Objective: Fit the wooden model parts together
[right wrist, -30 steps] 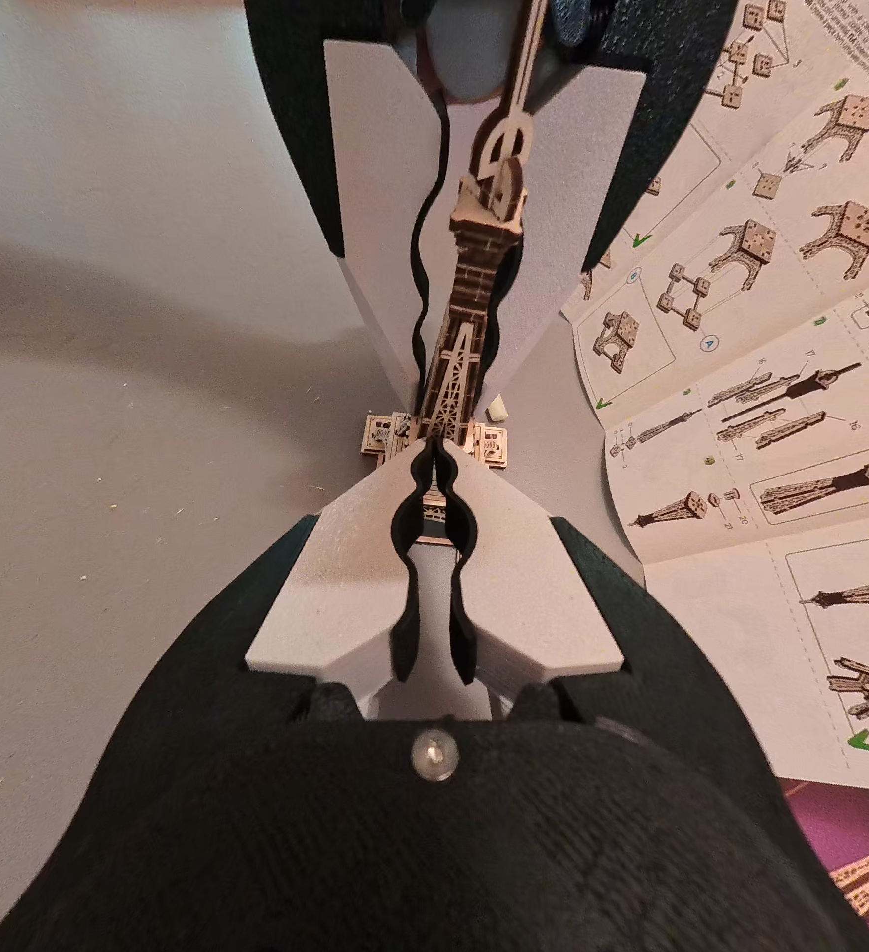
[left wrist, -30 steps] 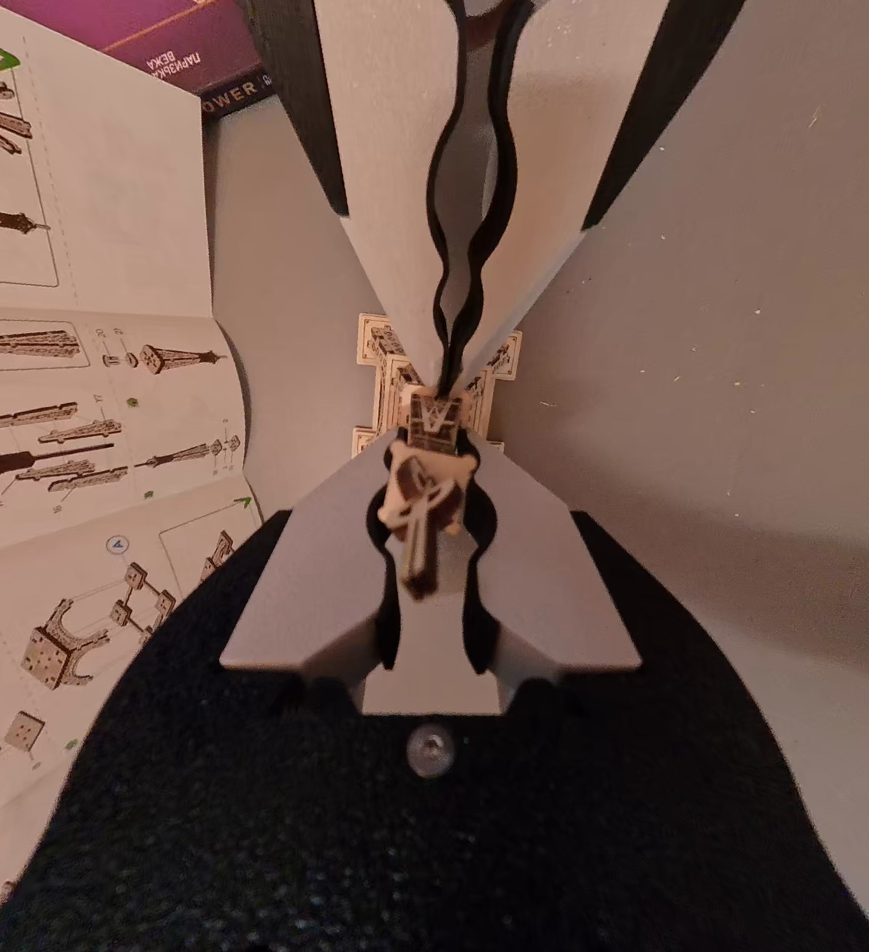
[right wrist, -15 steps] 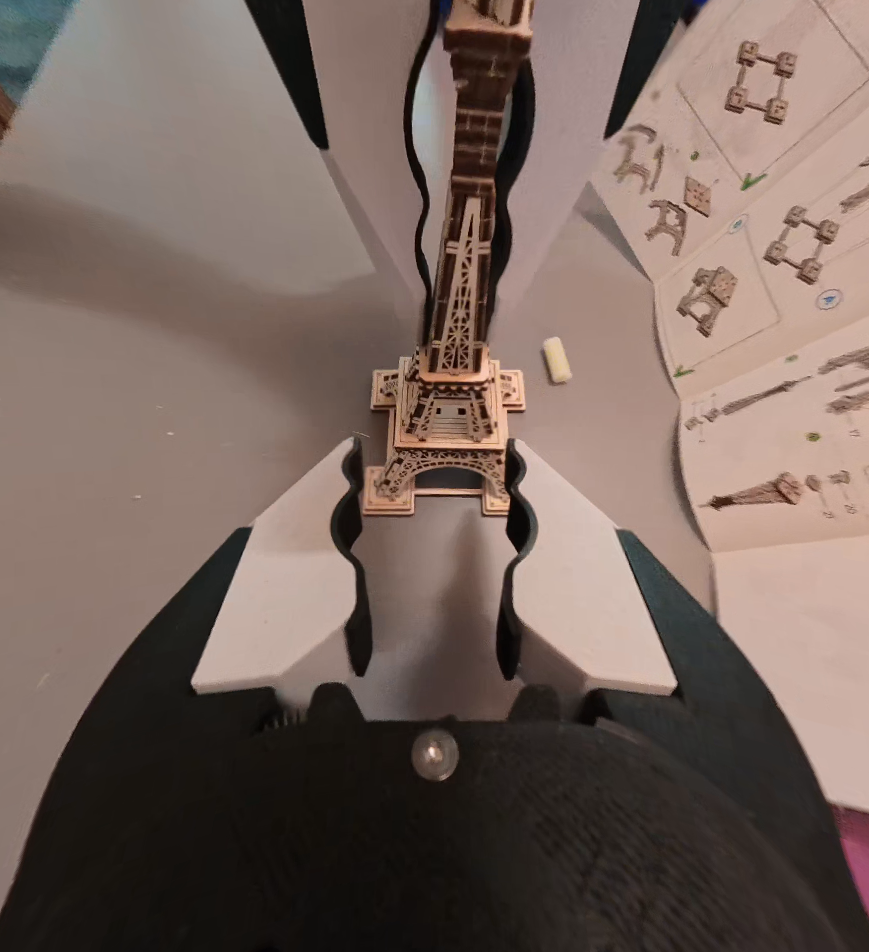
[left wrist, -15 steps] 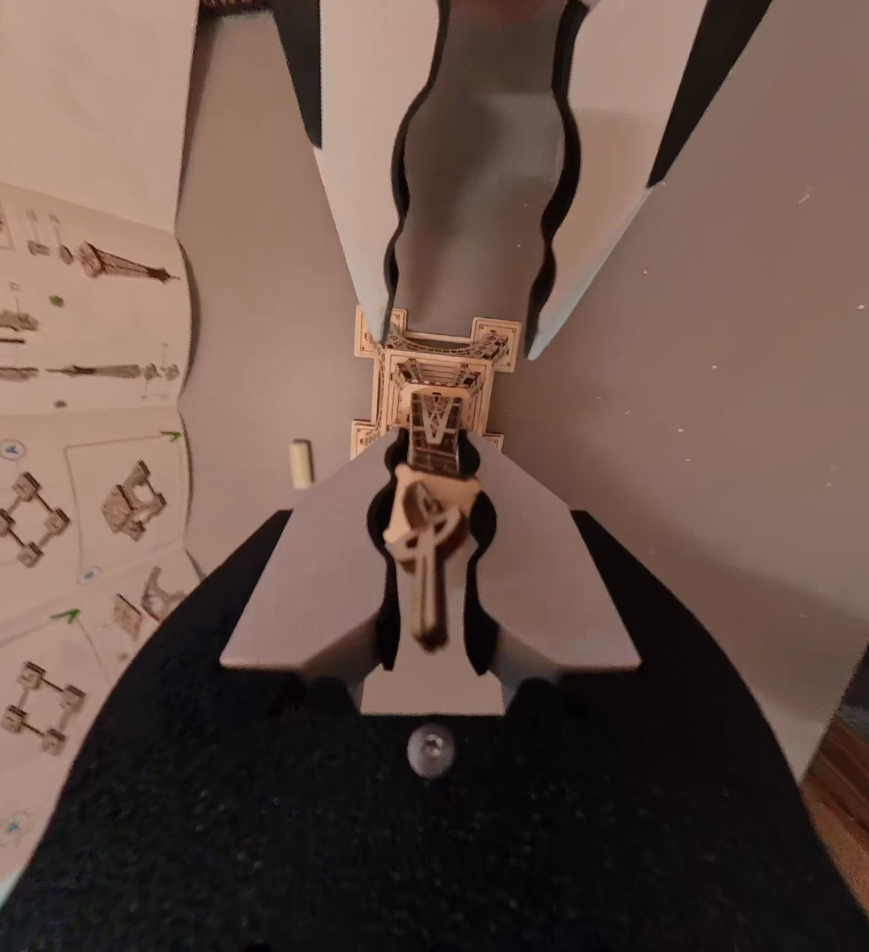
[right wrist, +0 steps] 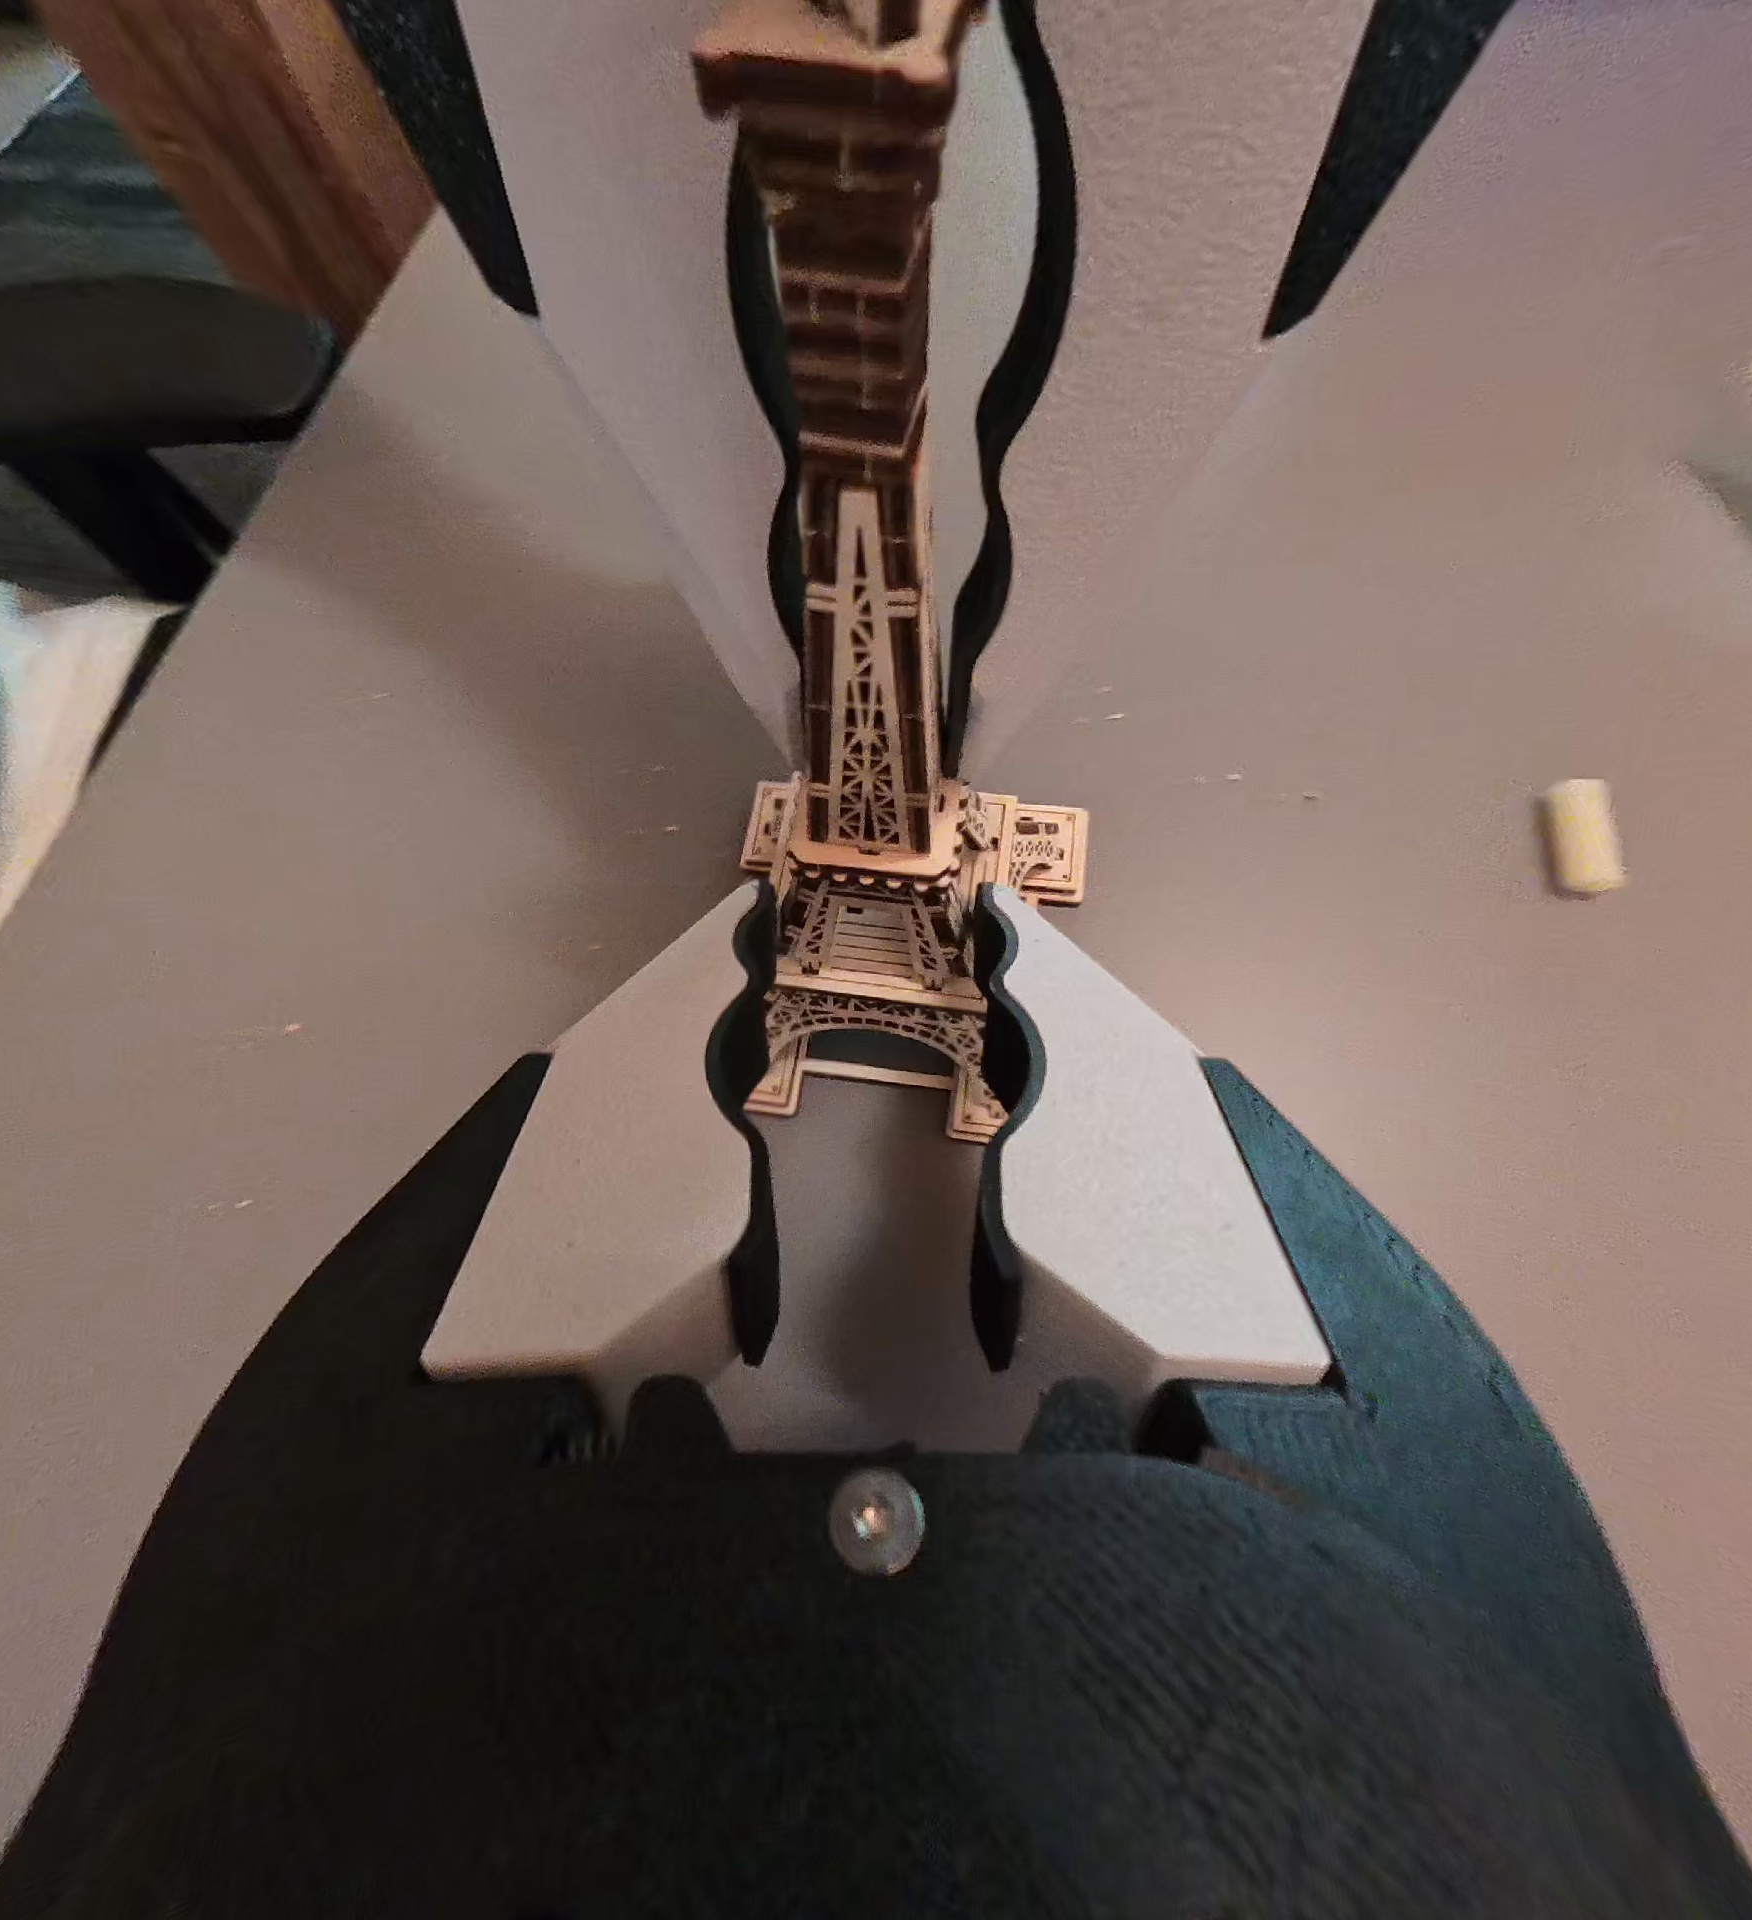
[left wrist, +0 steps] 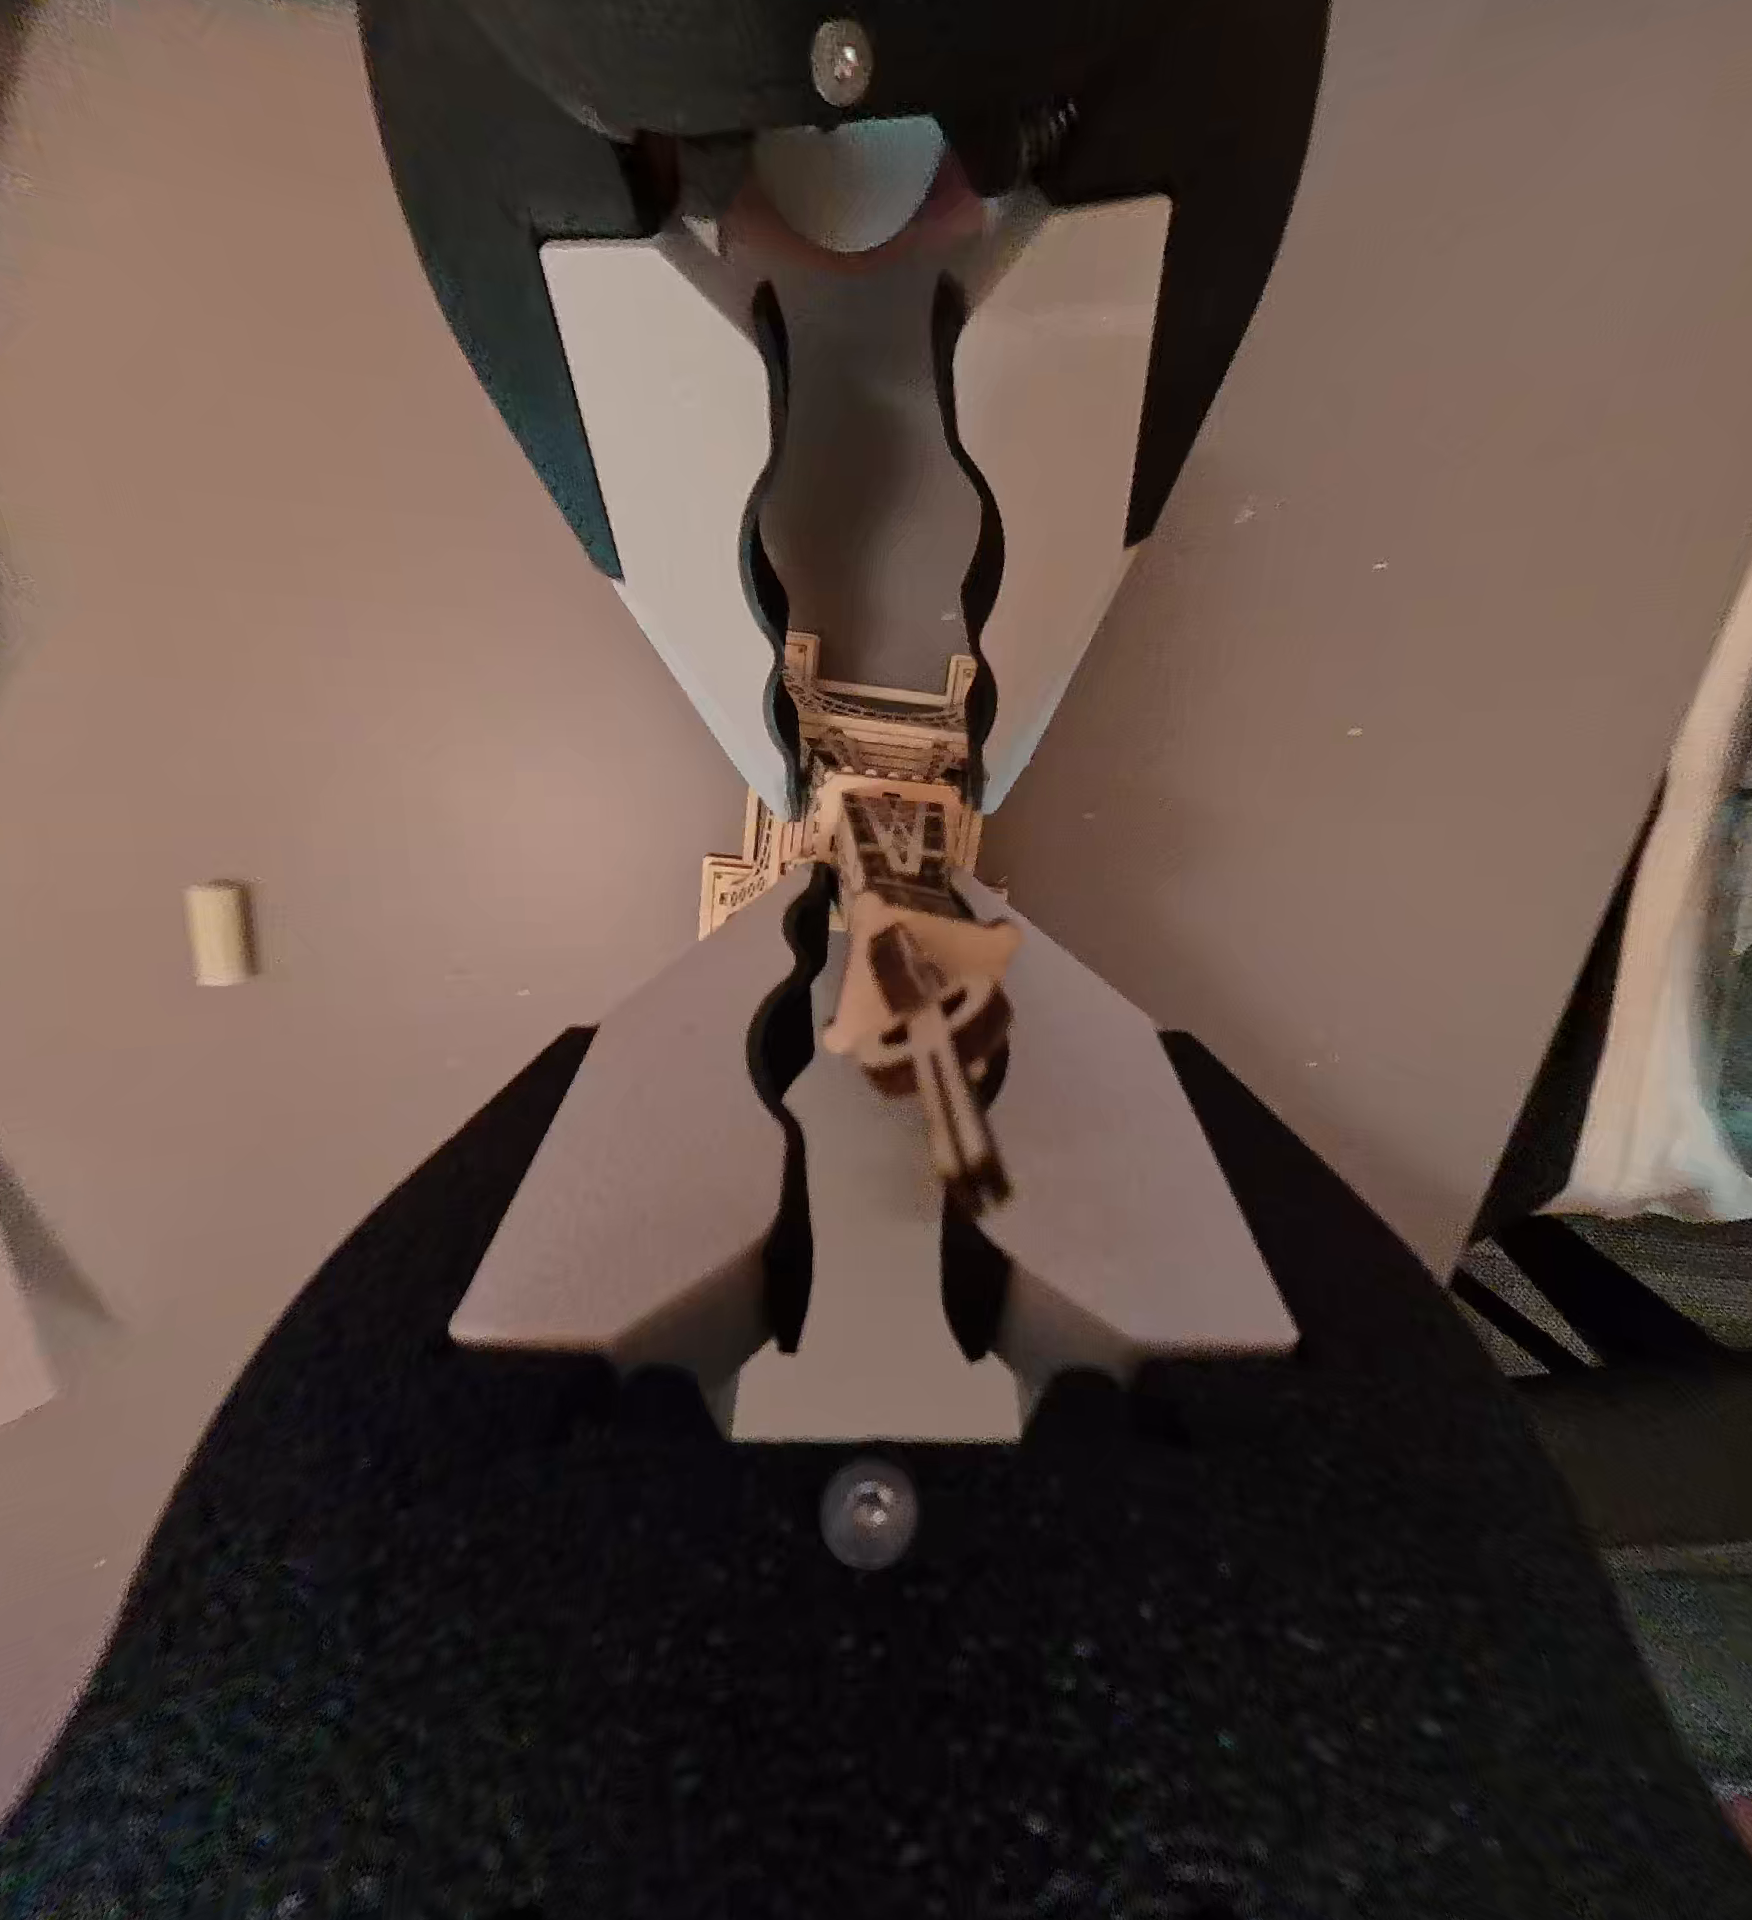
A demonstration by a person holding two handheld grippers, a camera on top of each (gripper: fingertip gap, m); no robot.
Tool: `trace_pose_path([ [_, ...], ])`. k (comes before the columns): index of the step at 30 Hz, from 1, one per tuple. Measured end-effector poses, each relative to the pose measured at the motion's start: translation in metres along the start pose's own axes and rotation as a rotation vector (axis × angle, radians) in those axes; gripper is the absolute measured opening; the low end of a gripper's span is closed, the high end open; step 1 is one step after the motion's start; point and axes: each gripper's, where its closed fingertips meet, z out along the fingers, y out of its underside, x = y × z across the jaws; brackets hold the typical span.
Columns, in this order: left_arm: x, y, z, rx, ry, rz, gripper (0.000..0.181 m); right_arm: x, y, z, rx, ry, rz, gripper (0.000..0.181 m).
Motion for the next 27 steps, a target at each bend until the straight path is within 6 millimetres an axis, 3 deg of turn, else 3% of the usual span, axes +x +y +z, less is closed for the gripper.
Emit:
trace_pose_path([
  [1, 0.010, -0.002, 0.001, 0.010, 0.005, 0.008, 0.017, -0.011, 0.001, -0.001, -0.004, -0.015, -0.005, 0.036],
  [4, 0.026, -0.005, 0.004, 0.021, -0.021, 0.022, 0.017, -0.039, 0.008, -0.008, -0.030, -0.020, -0.007, 0.043],
  [6, 0.030, -0.006, 0.005, 0.019, -0.044, 0.046, 0.017, -0.039, 0.006, -0.021, 0.001, 0.106, -0.002, 0.047],
  [10, 0.031, -0.009, 0.005, 0.069, -0.022, 0.080, 0.017, -0.040, -0.014, -0.041, 0.158, 0.292, 0.004, 0.036],
  [13, 0.032, -0.006, 0.002, 0.112, -0.023, 0.104, 0.023, -0.037, -0.018, -0.040, 0.194, 0.349, 0.048, 0.036],
  [19, 0.032, 0.000, -0.024, 0.207, -0.065, 0.119, 0.031, -0.040, -0.017, -0.045, 0.195, 0.357, 0.074, 0.035],
  [23, 0.031, 0.004, -0.014, 0.168, -0.103, 0.168, 0.028, -0.047, -0.023, -0.040, 0.134, 0.326, 0.038, 0.034],
  [27, 0.030, 0.001, -0.008, 0.169, -0.120, 0.188, 0.024, -0.044, -0.015, -0.035, 0.027, 0.330, 0.025, 0.028],
])
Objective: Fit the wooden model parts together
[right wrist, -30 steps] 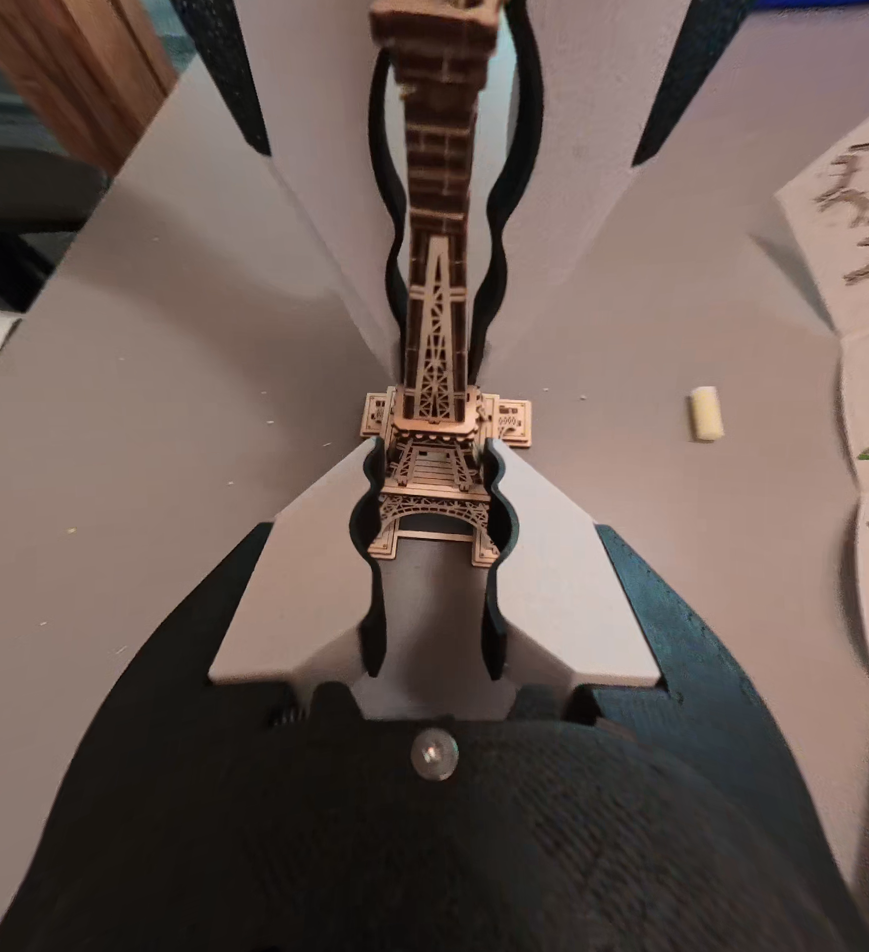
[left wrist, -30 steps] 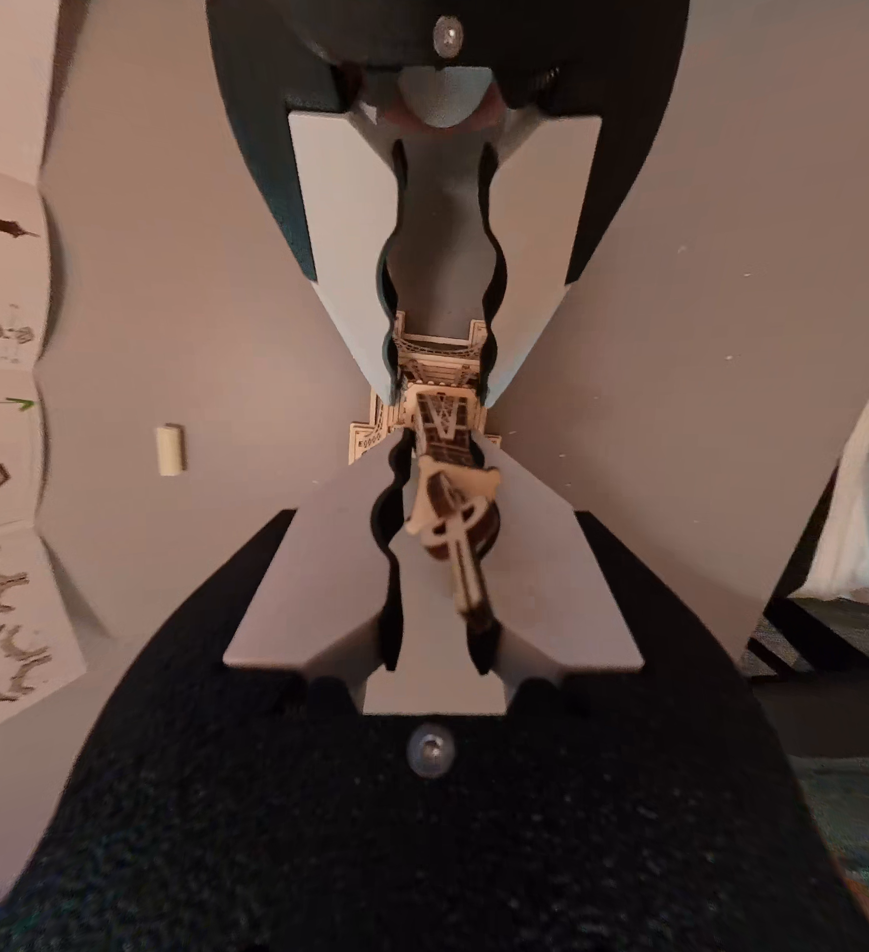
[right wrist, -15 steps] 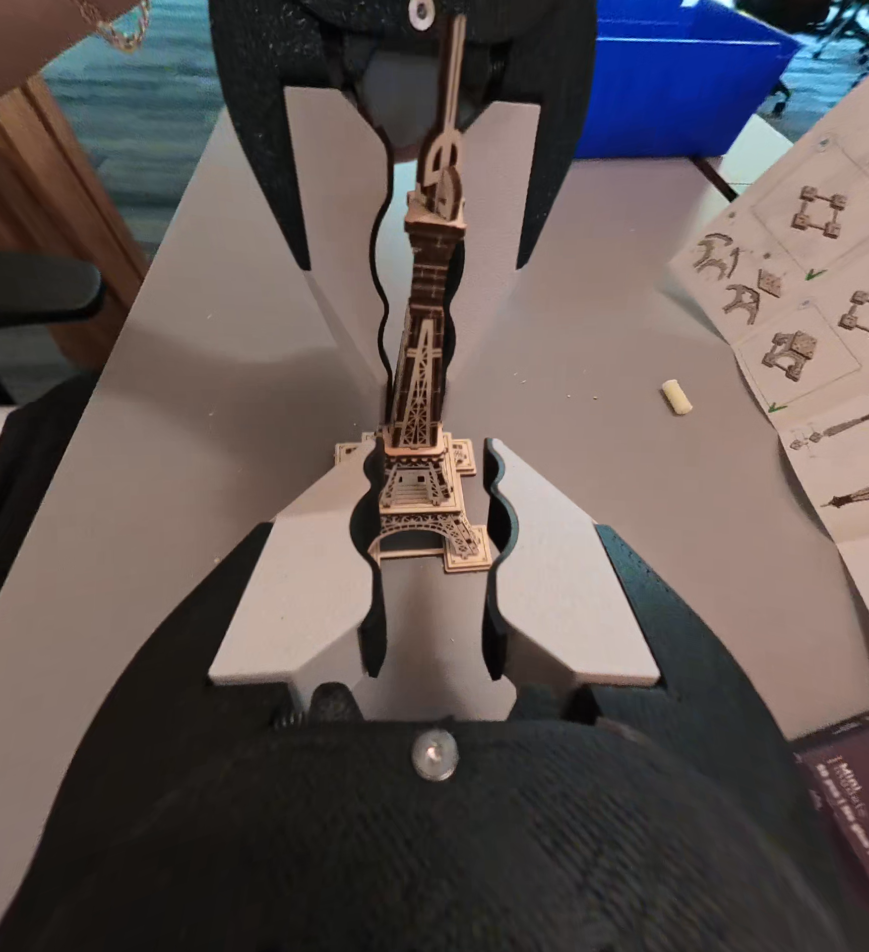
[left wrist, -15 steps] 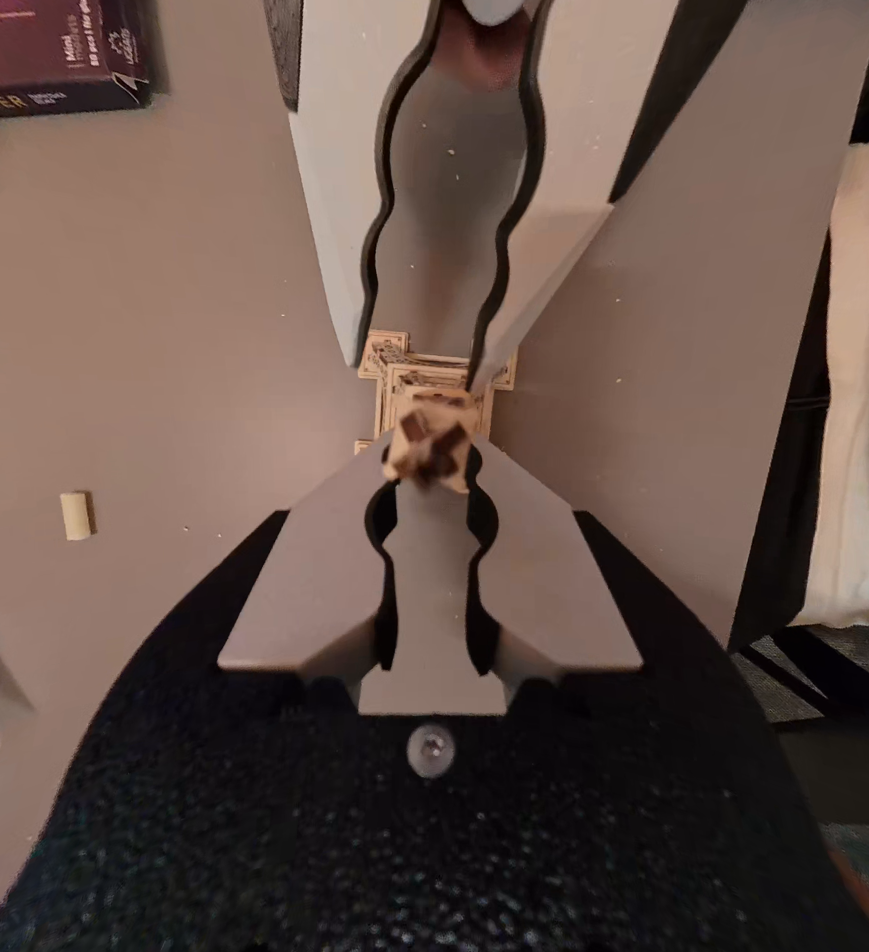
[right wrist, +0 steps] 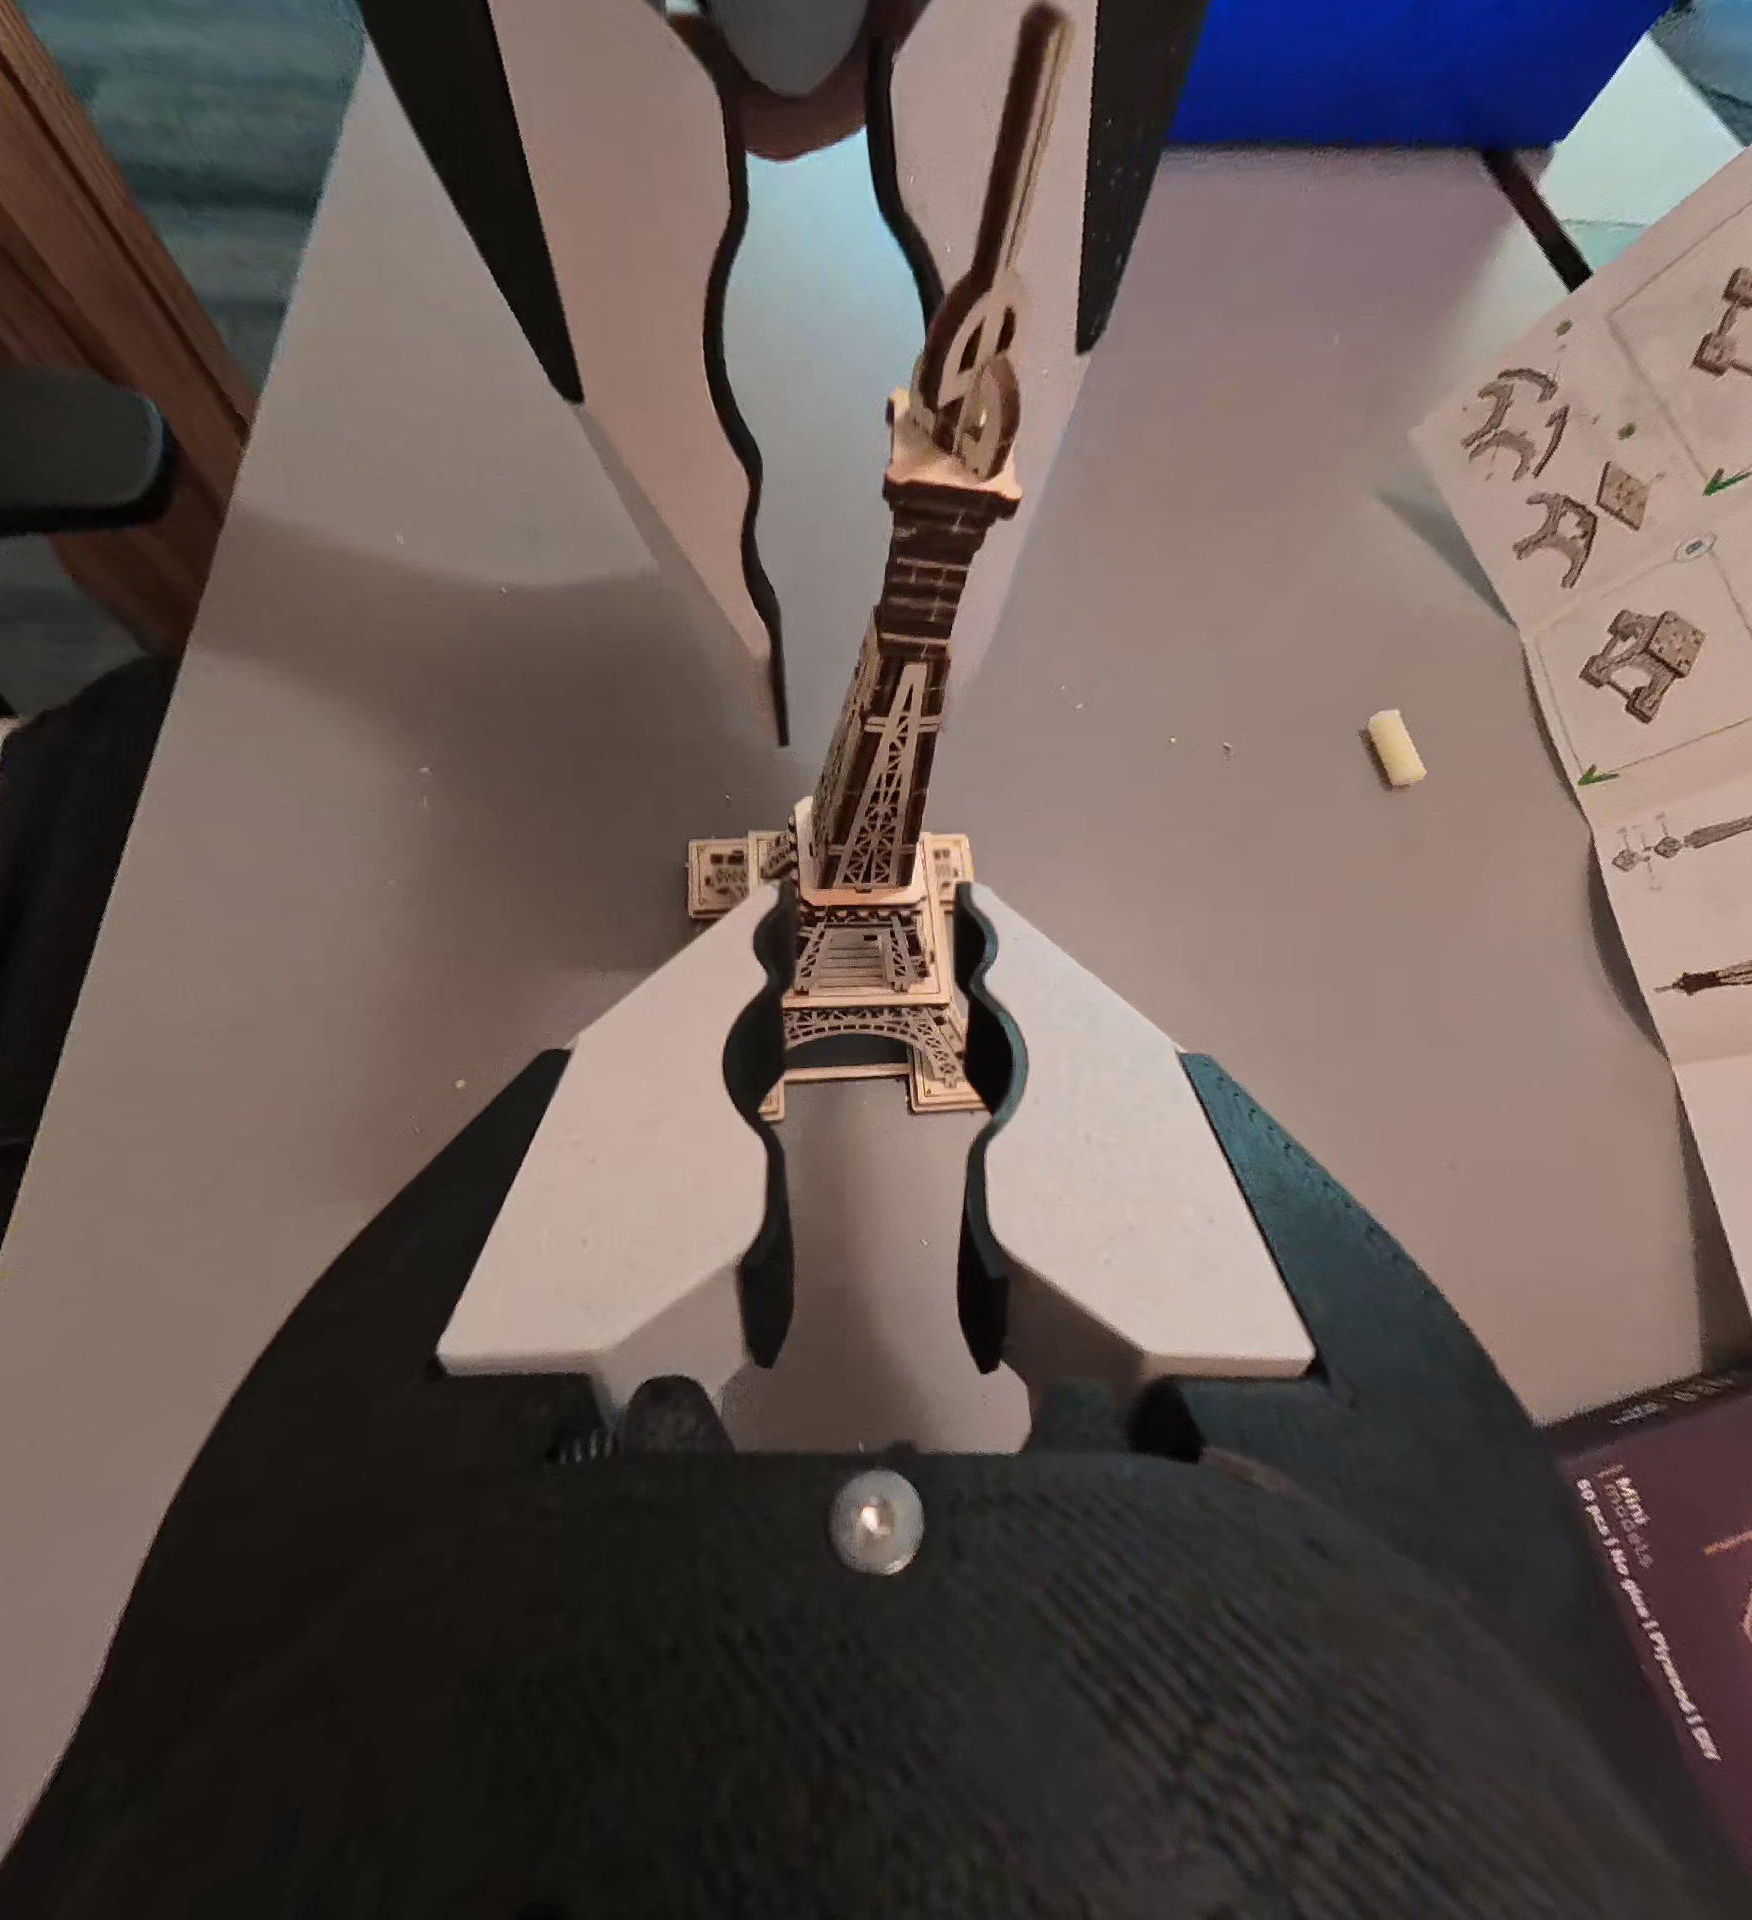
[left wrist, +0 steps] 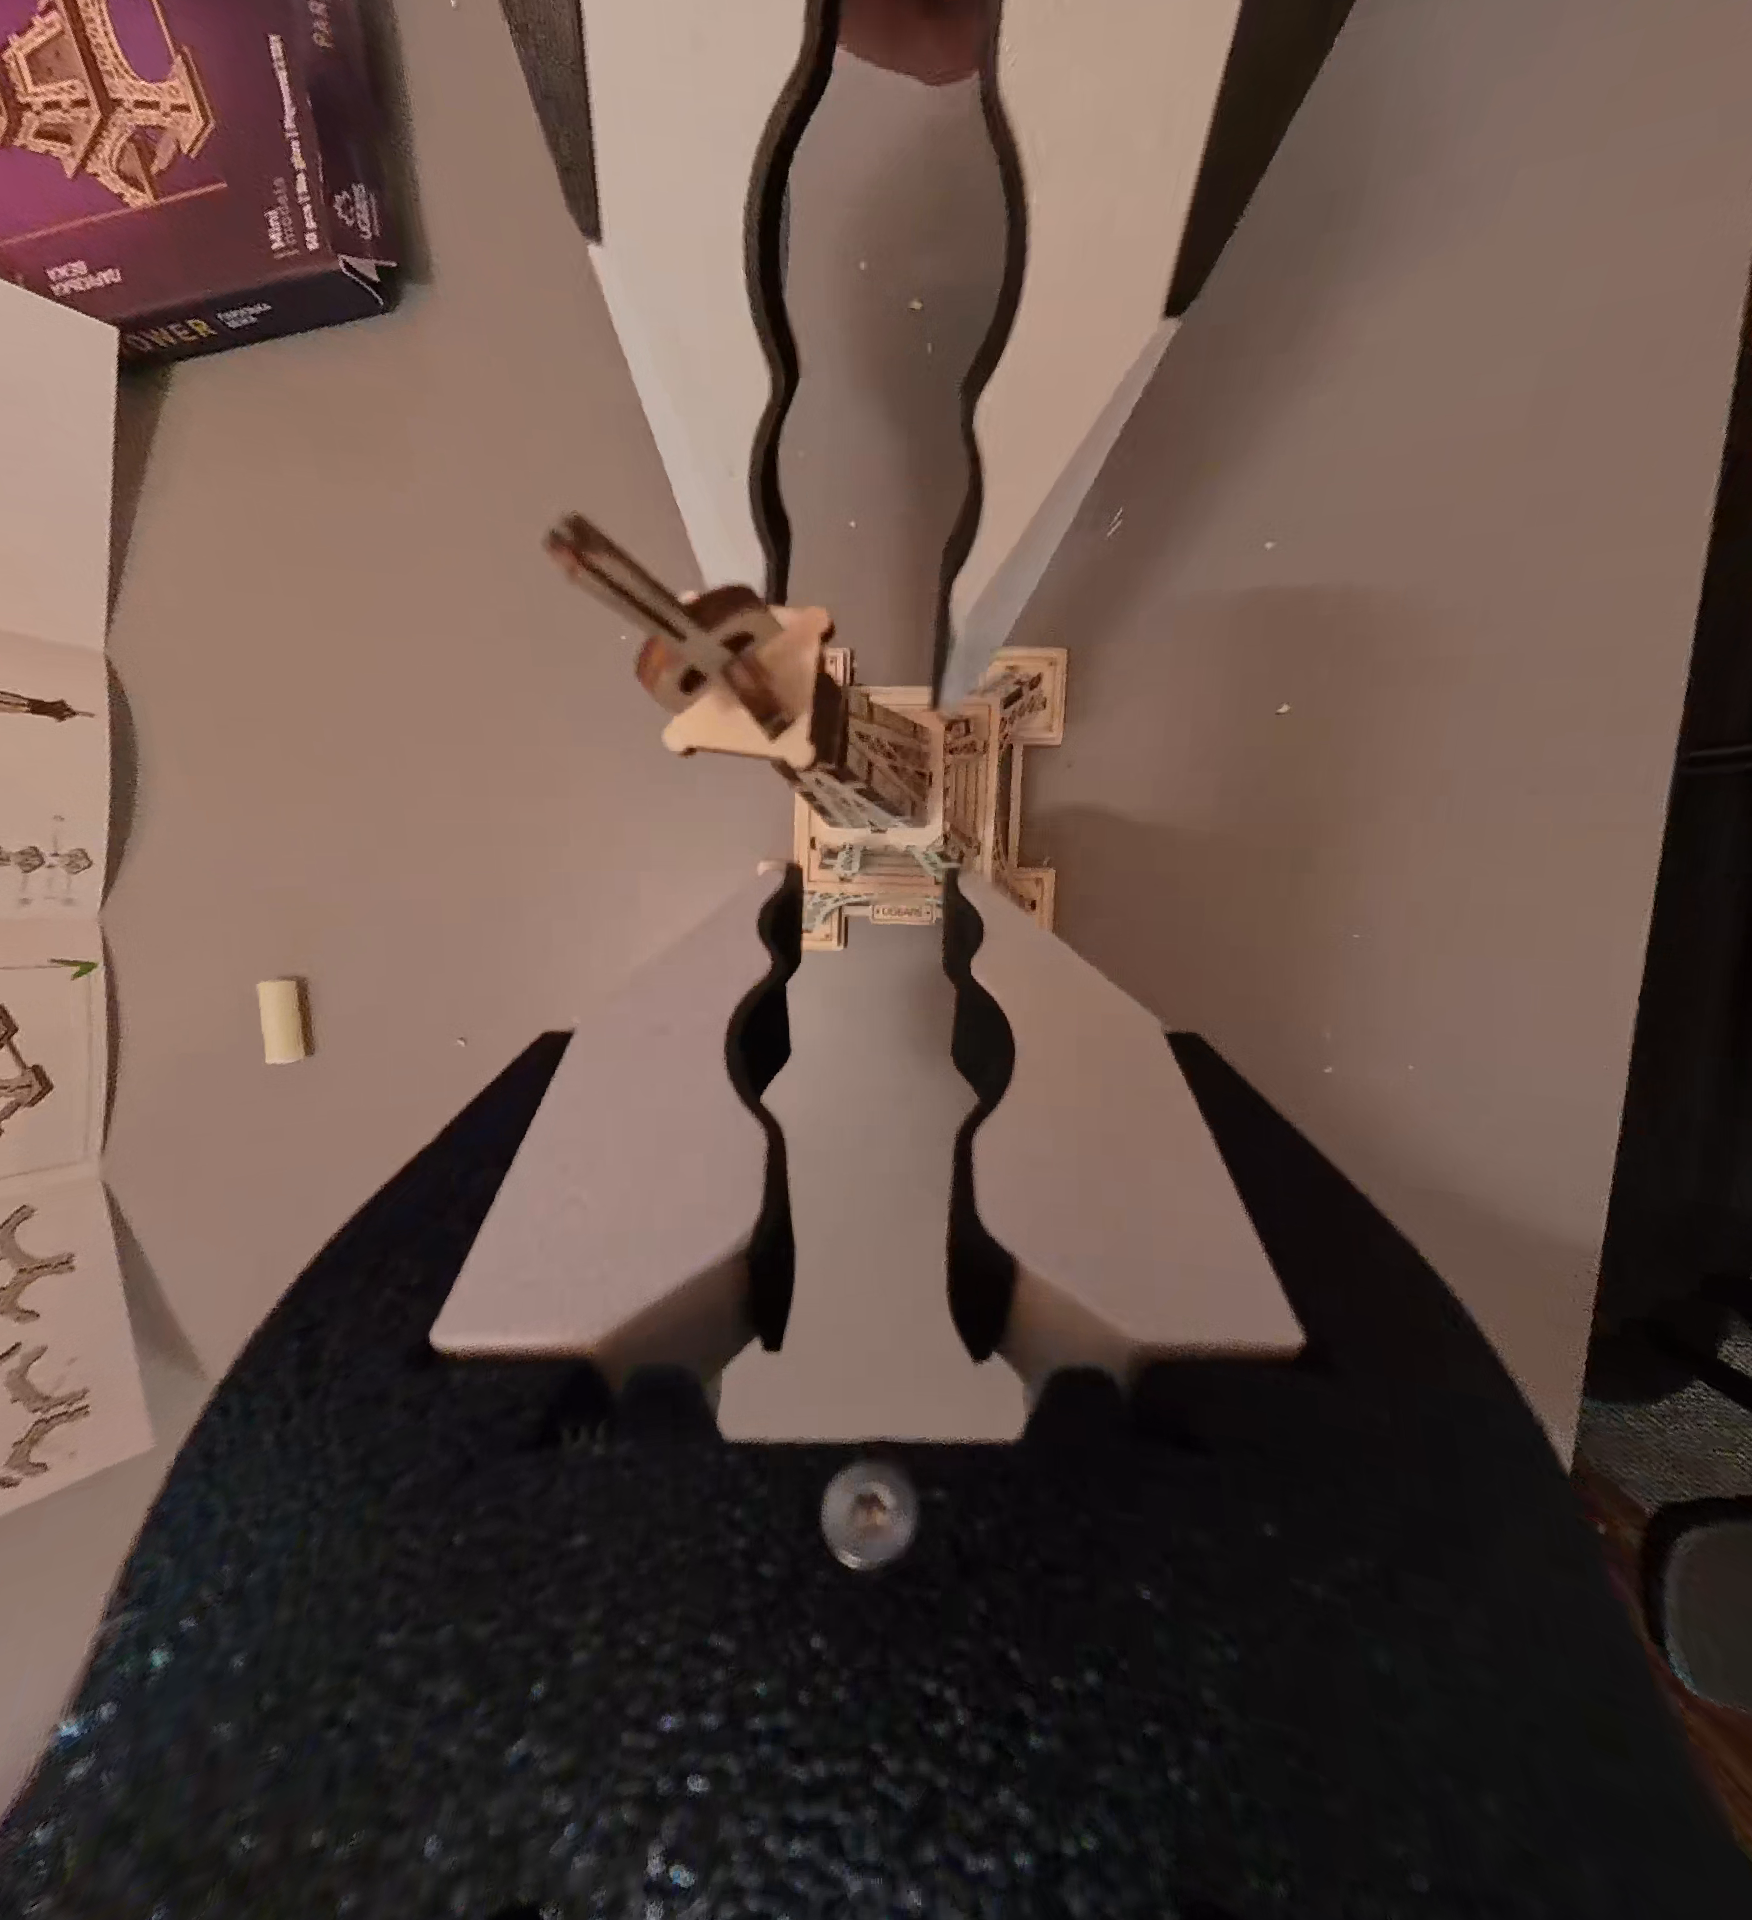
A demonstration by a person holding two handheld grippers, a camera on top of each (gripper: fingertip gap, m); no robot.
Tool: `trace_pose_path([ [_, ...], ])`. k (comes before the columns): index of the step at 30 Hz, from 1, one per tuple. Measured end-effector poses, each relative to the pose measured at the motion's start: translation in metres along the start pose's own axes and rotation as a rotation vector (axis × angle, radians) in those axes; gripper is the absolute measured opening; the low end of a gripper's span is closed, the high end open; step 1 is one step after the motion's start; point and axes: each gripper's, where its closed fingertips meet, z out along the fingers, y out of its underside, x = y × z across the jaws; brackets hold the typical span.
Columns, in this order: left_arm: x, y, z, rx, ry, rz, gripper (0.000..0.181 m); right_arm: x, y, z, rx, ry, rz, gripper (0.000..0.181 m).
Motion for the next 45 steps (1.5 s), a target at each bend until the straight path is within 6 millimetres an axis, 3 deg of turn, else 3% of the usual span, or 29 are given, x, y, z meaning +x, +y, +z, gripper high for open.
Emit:
trace_pose_path([
  [8, 0.002, -0.013, 0.005, 0.052, 0.042, -0.007, 0.021, -0.001, -0.003, 0.002, -0.012, -0.005, -0.019, 0.024],
  [14, 0.002, -0.010, 0.014, 0.023, 0.042, -0.011, 0.021, 0.000, -0.002, 0.005, -0.031, 0.004, -0.026, 0.022],
  [34, 0.000, -0.012, 0.016, -0.010, 0.078, 0.002, 0.017, -0.002, 0.000, 0.006, -0.075, -0.009, -0.053, 0.018],
  [45, 0.001, -0.010, 0.016, -0.126, 0.083, 0.015, 0.016, -0.003, 0.001, 0.008, -0.132, 0.018, -0.049, 0.018],
])
